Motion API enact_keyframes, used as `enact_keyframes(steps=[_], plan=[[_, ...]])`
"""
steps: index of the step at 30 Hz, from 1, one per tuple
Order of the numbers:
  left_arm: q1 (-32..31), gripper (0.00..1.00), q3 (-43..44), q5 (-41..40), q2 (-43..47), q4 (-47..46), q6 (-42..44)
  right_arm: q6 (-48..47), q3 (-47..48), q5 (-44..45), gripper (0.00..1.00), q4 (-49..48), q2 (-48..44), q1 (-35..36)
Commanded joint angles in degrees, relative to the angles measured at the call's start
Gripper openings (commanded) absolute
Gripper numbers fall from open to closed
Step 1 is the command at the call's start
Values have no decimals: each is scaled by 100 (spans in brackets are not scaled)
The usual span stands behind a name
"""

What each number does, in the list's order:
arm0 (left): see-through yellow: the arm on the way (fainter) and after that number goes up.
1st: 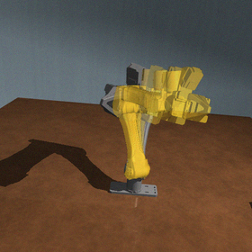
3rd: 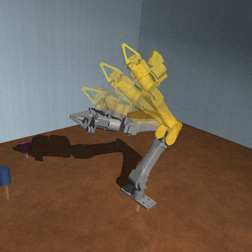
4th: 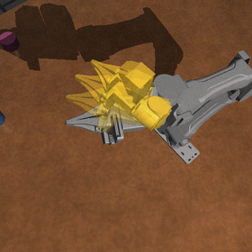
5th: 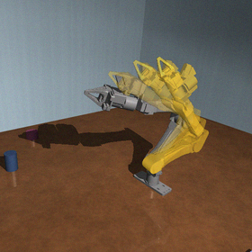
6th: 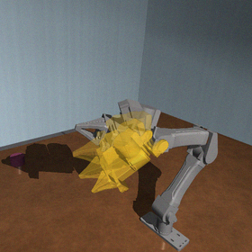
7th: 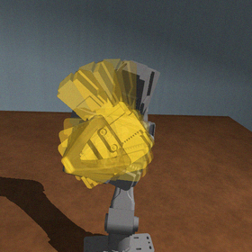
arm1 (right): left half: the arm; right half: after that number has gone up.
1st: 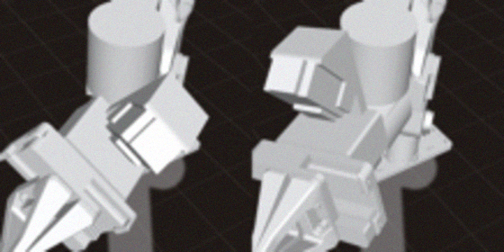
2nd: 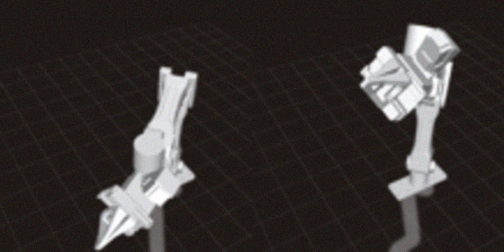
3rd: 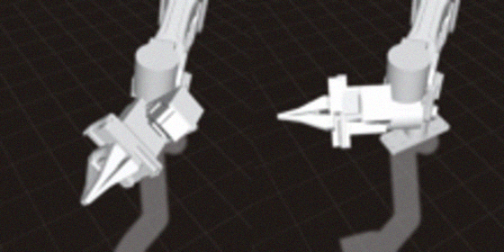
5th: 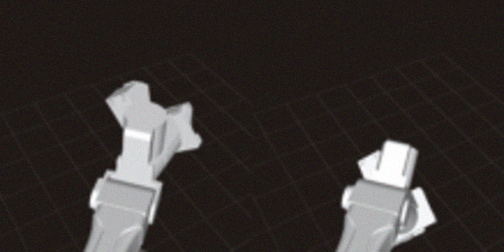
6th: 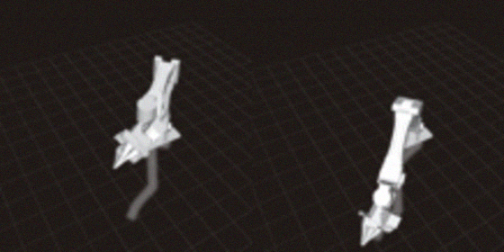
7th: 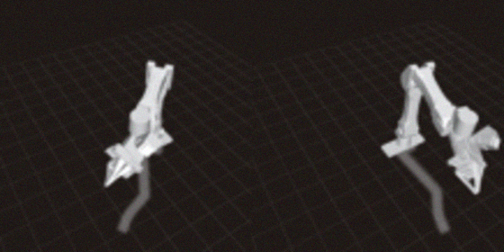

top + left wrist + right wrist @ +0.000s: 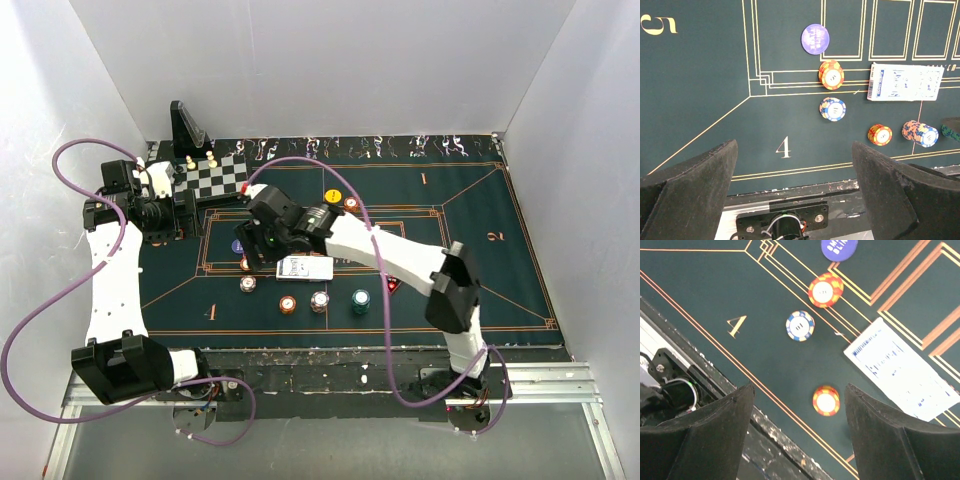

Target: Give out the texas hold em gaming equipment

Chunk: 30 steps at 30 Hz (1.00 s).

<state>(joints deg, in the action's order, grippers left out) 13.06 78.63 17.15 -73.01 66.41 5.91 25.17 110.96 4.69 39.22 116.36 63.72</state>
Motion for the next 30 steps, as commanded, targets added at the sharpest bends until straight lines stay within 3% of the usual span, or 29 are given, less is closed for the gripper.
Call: enact_keyframes(steps=[1,7,12,22,30], plan=[[48,98,197,183,156,100,24,93,-898,506,80,164,-692,-18],[47,98,-14,140,226,65,103,401,-2655,612,84,-134,-1527,-158],[48,98,-14,149,217,65,121,568,-3378,551,85,-275,-1774,-255],[48,98,12,114,182,56,121,621,-3528,489,86,-450,-1493,-264],[48,98,-41,96,226,12,112,630,-3546,437,79,-565,-1256,-273]])
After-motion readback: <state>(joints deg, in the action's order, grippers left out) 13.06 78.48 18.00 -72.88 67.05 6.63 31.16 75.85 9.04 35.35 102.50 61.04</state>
